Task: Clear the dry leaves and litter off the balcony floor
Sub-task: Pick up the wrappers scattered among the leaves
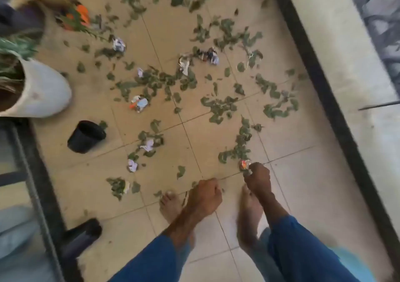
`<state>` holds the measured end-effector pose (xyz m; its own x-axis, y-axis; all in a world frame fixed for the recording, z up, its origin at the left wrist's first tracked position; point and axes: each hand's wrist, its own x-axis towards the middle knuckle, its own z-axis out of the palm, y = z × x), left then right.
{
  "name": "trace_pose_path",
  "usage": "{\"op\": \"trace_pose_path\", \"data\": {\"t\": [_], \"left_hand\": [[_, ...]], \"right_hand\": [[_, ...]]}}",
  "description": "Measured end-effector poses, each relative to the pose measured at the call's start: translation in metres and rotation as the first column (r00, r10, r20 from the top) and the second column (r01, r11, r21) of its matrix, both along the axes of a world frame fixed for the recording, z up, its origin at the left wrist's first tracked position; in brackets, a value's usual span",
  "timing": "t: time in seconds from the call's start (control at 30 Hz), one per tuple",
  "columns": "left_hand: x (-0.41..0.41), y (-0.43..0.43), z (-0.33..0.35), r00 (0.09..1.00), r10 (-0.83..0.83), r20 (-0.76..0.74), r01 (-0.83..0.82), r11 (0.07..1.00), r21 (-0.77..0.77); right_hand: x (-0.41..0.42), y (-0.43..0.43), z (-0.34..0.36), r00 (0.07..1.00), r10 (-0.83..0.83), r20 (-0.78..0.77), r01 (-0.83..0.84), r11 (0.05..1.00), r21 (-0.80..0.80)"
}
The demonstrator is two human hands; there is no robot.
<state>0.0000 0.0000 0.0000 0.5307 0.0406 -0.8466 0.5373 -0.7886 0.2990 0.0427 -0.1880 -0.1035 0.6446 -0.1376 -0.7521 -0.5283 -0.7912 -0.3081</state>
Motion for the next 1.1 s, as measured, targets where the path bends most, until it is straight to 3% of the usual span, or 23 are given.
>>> {"op": "trace_pose_path", "data": {"t": [0.1,0.27,0.47,0.53,0.63,0.7,0.77,0.87,0.97,1.03,1.1], "left_hand": [[-0.007,0.006,-0.049,0.999,-0.033,-0.017,0.033,0.999,-0.013],[-0.009,0.034,-0.093,0.996,0.034,-0.086,-0.031,0.999,0.039],[0.004,0.066,-0.092,0.94,0.327,-0.098,-0.333,0.942,-0.047],[0.011,0.073,-0.074,0.821,0.55,-0.153,-0.568,0.815,-0.115],[0.021,0.094,-0.052,0.405,0.817,-0.411,-0.913,0.382,-0.142],[0.022,0.119,-0.044,0.215,0.845,-0.489,-0.974,0.15,-0.169],[0.019,0.149,-0.041,0.144,0.896,-0.419,-0.979,0.068,-0.191],[-0.001,0.202,-0.047,0.066,0.975,-0.214,-0.984,0.028,-0.177],[-0.042,0.255,-0.064,0.06,0.99,-0.124,-0.967,0.027,-0.252],[-0.073,0.286,-0.08,0.109,0.994,-0.009,-0.95,0.102,-0.295],[-0.095,0.31,-0.095,0.299,0.948,0.111,-0.93,0.315,-0.187]], "right_hand": [[-0.004,0.01,-0.05,0.993,-0.115,0.026,0.116,0.993,-0.033],[-0.008,0.011,-0.095,0.99,-0.124,0.064,0.131,0.983,-0.13],[-0.015,0.035,-0.068,0.975,-0.135,0.174,0.153,0.983,-0.1],[-0.017,0.062,-0.039,0.97,-0.065,0.235,0.074,0.997,-0.03],[-0.02,0.12,0.005,0.939,0.057,0.34,-0.122,0.977,0.174],[-0.018,0.166,0.031,0.899,0.184,0.398,-0.313,0.905,0.288],[-0.015,0.21,0.047,0.846,0.321,0.425,-0.481,0.804,0.349],[-0.011,0.271,0.052,0.797,0.445,0.408,-0.598,0.672,0.437],[0.002,0.315,0.034,0.787,0.493,0.37,-0.615,0.671,0.415],[0.013,0.343,0.009,0.753,0.526,0.395,-0.645,0.709,0.284],[0.023,0.368,-0.017,0.722,0.568,0.396,-0.663,0.732,0.159]]}}
